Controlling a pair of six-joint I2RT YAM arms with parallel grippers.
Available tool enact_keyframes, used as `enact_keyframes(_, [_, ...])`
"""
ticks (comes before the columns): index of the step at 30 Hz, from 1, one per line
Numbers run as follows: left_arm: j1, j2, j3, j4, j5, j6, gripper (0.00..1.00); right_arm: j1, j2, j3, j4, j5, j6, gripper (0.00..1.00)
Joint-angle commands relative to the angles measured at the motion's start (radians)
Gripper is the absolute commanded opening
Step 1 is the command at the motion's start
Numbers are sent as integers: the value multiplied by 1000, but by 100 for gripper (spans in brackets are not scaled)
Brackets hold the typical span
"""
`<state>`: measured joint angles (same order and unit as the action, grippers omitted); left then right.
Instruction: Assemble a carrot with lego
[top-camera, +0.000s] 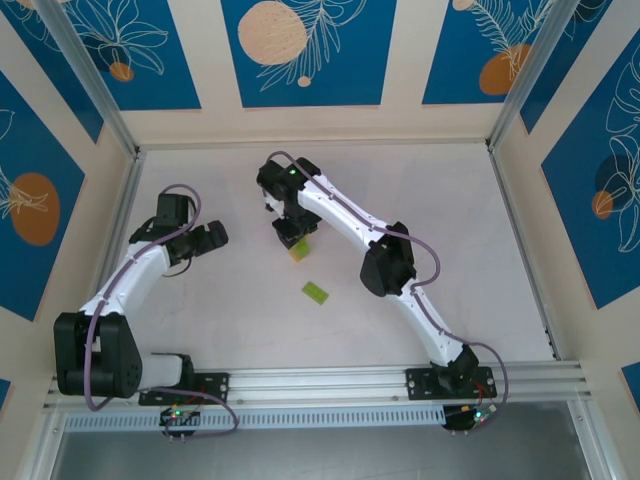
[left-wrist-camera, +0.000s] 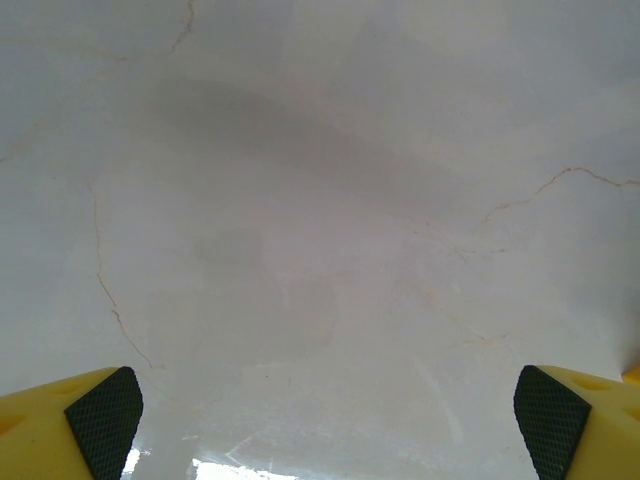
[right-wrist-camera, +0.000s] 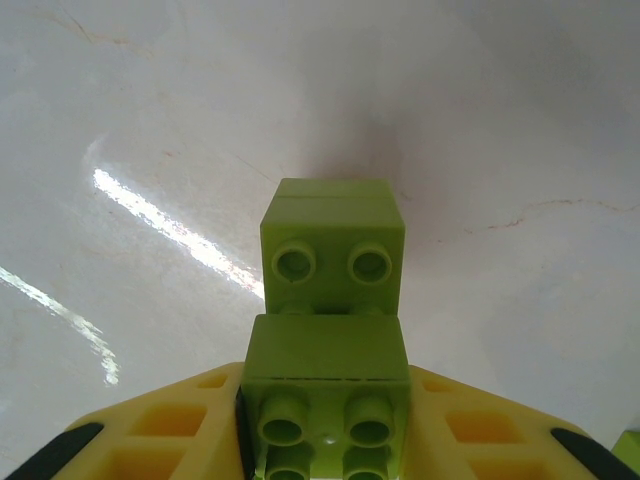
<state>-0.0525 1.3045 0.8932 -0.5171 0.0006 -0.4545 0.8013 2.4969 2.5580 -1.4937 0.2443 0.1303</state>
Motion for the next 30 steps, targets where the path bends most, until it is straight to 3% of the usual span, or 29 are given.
enact_keyframes(1, [17,-14,18,-9,19,3,98,13,56,-13,-4,-12,-12,36])
enact_keyframes(18, [19,-15,18,-9,21,2,98,14,-9,-34,60,-18,3,37])
enact_keyframes(30, [19,-14,18,-6,23,3,98,18,99,-25,-51,-74,-41,37])
